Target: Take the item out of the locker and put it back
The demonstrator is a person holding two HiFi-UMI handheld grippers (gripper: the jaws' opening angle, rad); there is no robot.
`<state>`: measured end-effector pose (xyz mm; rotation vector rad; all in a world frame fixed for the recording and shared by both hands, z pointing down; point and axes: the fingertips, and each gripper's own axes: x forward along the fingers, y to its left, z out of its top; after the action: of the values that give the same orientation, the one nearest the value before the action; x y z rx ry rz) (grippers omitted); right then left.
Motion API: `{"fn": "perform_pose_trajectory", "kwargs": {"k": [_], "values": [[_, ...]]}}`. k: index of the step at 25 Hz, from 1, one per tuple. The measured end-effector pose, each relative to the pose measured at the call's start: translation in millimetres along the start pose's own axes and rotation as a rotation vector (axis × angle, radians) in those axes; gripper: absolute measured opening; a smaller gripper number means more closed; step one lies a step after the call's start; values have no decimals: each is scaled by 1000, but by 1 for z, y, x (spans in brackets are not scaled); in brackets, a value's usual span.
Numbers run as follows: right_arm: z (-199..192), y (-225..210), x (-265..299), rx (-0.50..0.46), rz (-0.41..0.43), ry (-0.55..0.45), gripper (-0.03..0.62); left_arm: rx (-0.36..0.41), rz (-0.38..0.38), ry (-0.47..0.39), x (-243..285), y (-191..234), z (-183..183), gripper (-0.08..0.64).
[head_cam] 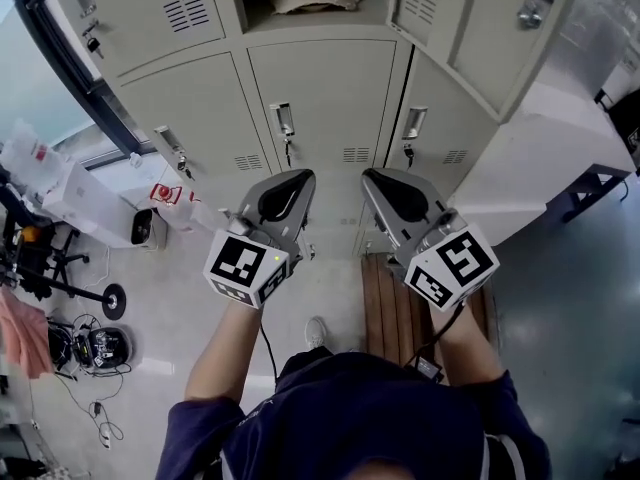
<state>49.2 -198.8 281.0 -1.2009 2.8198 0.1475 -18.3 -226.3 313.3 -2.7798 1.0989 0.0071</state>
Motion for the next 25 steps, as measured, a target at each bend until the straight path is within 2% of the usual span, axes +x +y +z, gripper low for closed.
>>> {"fn": "perform_pose_trajectory", "kwargs": {"k": [7,12,18,25], "values": [[-2,9,-48,14,32,-3,5,-17,3,5,-8,-57,-2,3],[-3,20,-72,29,60,-6,5,0,6,14,-21,-87,-2,4],[-3,37,-85,33,99,-10,5,3,15,18,-39,-107,-2,4],[-6,47,-95,37,95,-8,5,-2,7,23,-47,-117,-5,4]]}}
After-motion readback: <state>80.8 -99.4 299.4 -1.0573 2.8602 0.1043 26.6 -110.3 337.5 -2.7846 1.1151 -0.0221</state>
